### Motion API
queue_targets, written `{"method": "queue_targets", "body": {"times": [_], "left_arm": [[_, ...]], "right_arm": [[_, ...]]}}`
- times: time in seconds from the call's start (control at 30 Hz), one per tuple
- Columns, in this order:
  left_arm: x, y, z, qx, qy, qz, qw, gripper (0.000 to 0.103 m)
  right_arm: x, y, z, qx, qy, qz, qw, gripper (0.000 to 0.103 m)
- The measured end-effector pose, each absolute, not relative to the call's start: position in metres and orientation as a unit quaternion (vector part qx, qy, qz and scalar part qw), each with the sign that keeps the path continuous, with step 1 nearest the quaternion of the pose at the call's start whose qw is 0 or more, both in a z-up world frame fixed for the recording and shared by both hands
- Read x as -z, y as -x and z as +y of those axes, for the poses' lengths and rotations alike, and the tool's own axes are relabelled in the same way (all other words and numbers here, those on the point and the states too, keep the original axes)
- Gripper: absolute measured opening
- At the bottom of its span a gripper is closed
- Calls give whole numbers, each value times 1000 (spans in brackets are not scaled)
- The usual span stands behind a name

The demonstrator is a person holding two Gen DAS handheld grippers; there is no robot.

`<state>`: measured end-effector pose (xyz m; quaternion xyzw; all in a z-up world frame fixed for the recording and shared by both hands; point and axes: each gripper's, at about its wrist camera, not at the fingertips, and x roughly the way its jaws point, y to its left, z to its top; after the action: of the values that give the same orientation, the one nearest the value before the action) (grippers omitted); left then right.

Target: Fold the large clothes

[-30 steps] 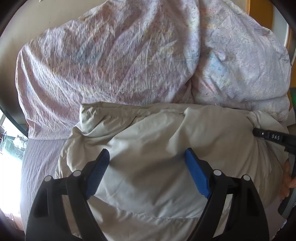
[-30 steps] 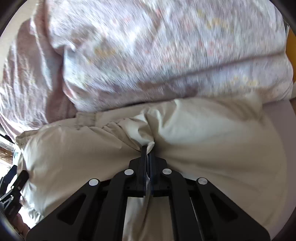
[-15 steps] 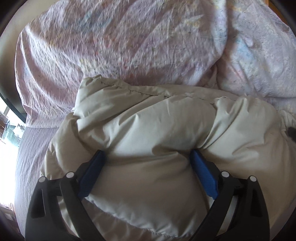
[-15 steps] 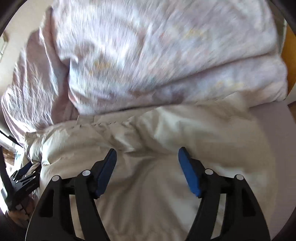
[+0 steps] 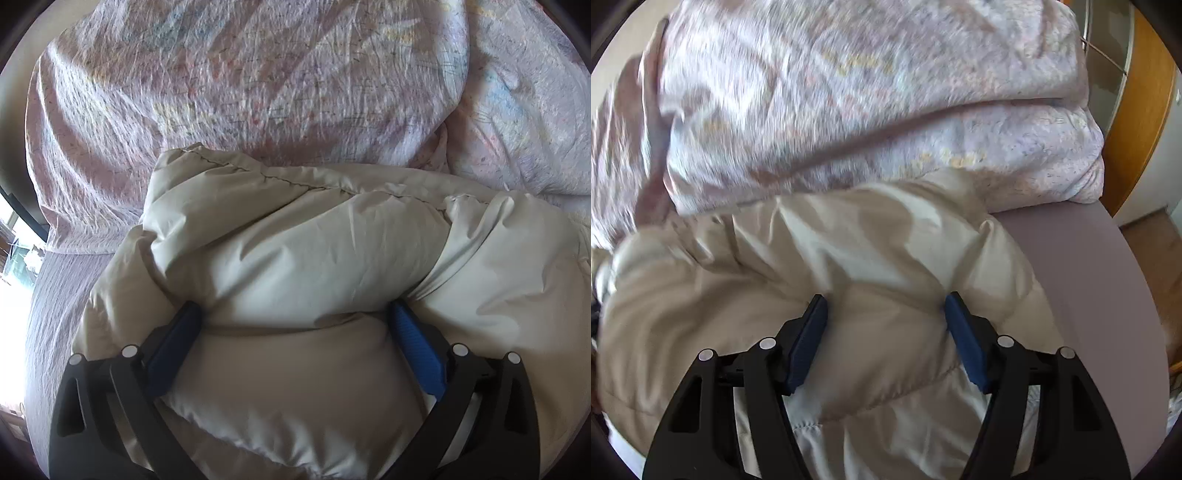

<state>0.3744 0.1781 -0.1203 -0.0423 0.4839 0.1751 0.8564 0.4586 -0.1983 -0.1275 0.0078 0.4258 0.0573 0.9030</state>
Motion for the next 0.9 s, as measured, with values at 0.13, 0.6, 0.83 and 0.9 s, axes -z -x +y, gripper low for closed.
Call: {"method": "queue_targets", "body": {"times": [0.13,0.6,0.83,0.9], "left_arm": [[121,-376,176,-172,38,479,860,101],[129,-380,174,-173,39,466,867,101],[131,-377,172,-178,38,448,875,101],[133,-377,173,-179,40,443,878,101]], "right_arm": [[139,-463,-190,-49,28,426,903,72],[156,-476,-192,-47,28,405,912,80],[161,-475,-189,-48,32,394,917,81],[162,-475,-189,-48,32,392,918,82]]}}
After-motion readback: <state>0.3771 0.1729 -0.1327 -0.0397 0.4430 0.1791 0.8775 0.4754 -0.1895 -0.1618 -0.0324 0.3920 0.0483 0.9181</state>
